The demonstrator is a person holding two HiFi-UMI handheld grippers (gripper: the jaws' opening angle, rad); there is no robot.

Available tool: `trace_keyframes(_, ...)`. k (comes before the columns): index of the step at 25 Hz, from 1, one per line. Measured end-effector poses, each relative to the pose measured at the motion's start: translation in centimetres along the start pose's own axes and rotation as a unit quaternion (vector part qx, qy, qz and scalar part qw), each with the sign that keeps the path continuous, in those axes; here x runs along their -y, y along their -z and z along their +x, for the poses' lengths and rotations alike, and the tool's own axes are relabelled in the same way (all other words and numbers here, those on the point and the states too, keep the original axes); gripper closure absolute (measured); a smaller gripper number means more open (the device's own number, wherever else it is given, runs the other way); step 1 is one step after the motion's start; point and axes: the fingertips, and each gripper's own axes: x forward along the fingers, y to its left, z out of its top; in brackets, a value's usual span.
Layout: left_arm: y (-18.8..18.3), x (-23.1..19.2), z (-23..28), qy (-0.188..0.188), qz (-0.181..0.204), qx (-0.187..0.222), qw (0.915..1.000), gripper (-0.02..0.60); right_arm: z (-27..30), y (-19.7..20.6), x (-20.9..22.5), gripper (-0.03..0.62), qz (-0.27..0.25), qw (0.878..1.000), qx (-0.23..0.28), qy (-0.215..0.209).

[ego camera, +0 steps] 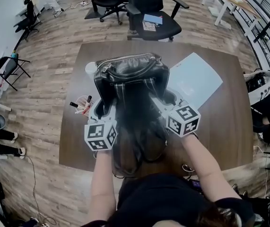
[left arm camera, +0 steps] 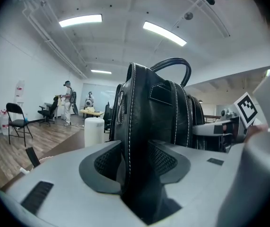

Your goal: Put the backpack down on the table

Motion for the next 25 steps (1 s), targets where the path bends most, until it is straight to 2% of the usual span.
trace_keyframes(5, 0.3, 1.0, -1.3, -0.009, 0.002, 0.005, 0.9999, 0.380, -2.2, -0.1, -0.2, 0.393, -0.005, 1.000, 0.008, -0.003)
trace_keyframes(14, -0.3, 1.7, -4.7, -0.036, -0.002, 0.021, 0.9991, 0.379, -5.2, -1.0, -0.5, 0.383, -0.006, 1.000, 0.020, 0.008)
trace_keyframes(25, -0.8, 4.1, -8.0, -0.040, -0.008, 0.037, 0.9985, 0.430, -8.9, -1.4, -1.0, 0.399, 0.019, 0.999, 0.035, 0.018)
